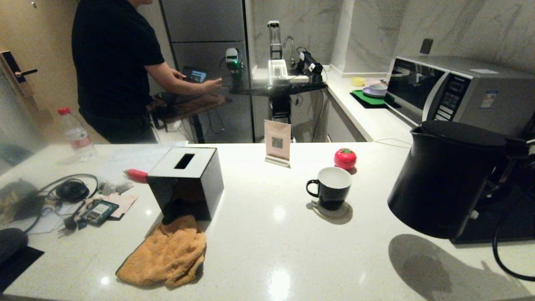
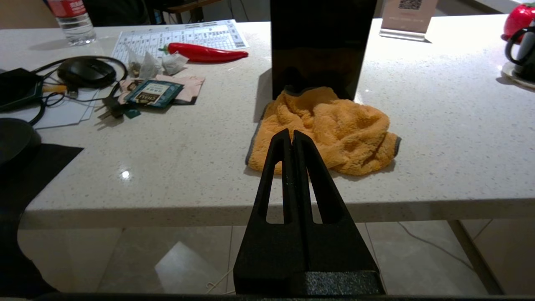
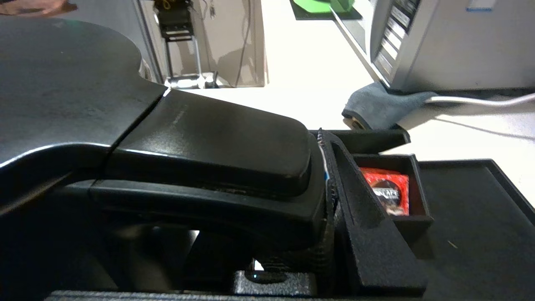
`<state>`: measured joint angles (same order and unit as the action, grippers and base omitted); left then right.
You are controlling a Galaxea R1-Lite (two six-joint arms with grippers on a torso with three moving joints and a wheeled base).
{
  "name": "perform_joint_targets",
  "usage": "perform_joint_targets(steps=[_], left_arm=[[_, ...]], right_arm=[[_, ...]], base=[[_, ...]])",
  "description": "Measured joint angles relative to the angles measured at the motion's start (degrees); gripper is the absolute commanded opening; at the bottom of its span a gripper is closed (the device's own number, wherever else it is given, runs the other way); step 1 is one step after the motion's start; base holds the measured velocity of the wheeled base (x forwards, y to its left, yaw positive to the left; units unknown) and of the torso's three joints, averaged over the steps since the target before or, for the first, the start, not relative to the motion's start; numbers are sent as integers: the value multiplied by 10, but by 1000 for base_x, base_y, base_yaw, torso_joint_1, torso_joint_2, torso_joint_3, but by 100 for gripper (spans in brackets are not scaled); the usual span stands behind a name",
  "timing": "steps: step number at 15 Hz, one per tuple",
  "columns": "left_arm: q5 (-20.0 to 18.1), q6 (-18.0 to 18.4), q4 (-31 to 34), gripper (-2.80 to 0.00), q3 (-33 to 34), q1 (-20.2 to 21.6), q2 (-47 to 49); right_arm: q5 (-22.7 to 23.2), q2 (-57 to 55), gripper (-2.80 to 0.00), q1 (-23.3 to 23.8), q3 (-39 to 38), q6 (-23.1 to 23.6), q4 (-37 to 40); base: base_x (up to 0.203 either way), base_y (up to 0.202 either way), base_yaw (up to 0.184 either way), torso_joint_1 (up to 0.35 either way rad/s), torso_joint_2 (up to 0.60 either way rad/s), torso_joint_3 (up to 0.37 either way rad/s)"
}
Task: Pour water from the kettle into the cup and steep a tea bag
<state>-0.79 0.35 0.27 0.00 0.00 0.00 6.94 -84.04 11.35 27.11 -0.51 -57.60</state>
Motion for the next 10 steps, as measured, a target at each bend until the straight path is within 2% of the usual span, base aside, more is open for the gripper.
perform_joint_targets(steps=[6, 10], left_arm=[[0, 0, 0, -280, 0, 0, 0], [0, 0, 0, -280, 0, 0, 0]], right_arm=[[30, -23, -280, -6, 10, 0, -6], [30, -45, -280, -6, 47, 6, -2]], base=[[0, 0, 0, 0, 0, 0], [0, 0, 0, 0, 0, 0]])
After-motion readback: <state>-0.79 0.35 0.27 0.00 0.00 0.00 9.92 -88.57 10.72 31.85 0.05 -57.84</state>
